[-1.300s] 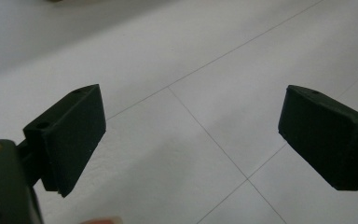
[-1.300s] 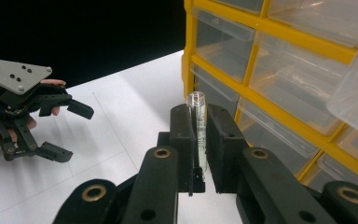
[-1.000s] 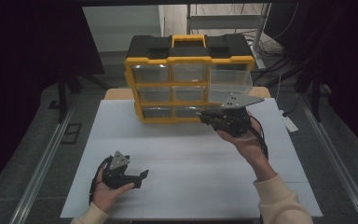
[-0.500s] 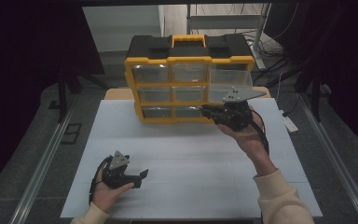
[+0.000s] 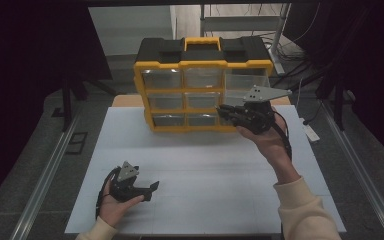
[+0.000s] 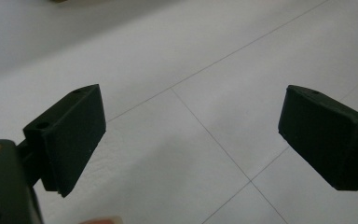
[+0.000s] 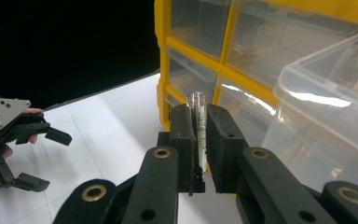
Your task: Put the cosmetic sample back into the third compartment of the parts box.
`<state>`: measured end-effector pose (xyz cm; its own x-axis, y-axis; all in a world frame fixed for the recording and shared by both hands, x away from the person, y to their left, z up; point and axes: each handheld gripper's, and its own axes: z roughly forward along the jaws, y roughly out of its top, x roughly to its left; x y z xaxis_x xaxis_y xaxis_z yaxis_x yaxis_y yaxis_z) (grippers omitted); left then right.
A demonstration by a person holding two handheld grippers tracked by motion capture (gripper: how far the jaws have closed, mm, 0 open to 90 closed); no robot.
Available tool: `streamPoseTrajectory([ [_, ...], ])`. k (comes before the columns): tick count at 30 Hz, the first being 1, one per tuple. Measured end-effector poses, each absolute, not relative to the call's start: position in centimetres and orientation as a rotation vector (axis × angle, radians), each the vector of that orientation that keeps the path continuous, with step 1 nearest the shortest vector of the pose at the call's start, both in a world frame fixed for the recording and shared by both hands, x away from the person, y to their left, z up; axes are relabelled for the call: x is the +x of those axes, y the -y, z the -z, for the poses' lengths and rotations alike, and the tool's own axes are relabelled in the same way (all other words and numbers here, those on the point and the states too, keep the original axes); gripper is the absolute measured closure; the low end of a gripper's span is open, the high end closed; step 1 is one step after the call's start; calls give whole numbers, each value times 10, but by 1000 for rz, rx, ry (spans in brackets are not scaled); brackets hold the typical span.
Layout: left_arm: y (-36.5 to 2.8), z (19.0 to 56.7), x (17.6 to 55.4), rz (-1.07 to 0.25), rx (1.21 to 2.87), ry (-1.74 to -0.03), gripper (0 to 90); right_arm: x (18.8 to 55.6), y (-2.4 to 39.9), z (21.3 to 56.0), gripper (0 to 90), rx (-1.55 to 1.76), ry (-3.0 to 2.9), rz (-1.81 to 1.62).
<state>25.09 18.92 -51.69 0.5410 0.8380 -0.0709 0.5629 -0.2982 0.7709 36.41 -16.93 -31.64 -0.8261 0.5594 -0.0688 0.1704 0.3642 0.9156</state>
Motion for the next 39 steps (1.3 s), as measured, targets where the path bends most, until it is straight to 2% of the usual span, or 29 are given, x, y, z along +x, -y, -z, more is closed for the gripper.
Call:
streamPoseTrajectory([
  [39,-191,515,251,-453,1990,-1133,80,390,198,273,816,769,-2060,-1507],
])
